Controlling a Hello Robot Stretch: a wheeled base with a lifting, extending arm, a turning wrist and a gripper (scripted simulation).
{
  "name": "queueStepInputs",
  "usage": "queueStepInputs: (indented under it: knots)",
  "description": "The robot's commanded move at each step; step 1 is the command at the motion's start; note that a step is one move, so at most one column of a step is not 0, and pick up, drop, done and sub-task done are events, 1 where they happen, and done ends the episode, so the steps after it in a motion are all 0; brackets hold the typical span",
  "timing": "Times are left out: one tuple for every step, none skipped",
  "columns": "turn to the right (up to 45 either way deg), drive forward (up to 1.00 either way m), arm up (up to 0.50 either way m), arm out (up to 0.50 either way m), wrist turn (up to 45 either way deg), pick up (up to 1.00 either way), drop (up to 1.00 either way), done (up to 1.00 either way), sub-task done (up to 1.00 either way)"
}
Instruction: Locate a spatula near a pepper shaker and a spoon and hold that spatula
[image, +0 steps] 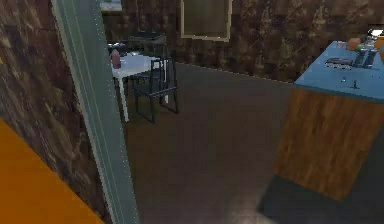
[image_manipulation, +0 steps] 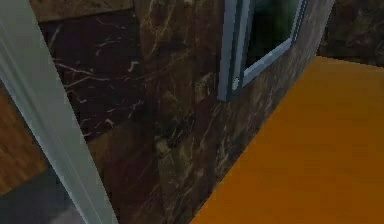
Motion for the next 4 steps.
queueStepInputs:
  knots:
    - [9.0, 0.0, 0.0, 0.0, 0.0, 0.0, 0.0, 0.0, 0.0]
    - [0.0, 0.7, 0.0, 0.0, 0.0, 0.0, 0.0, 0.0, 0.0]
    - [45.0, 0.0, 0.0, 0.0, 0.0, 0.0, 0.0, 0.0, 0.0]
    - [6.0, 0.0, 0.0, 0.0, 0.0, 0.0, 0.0, 0.0, 0.0]
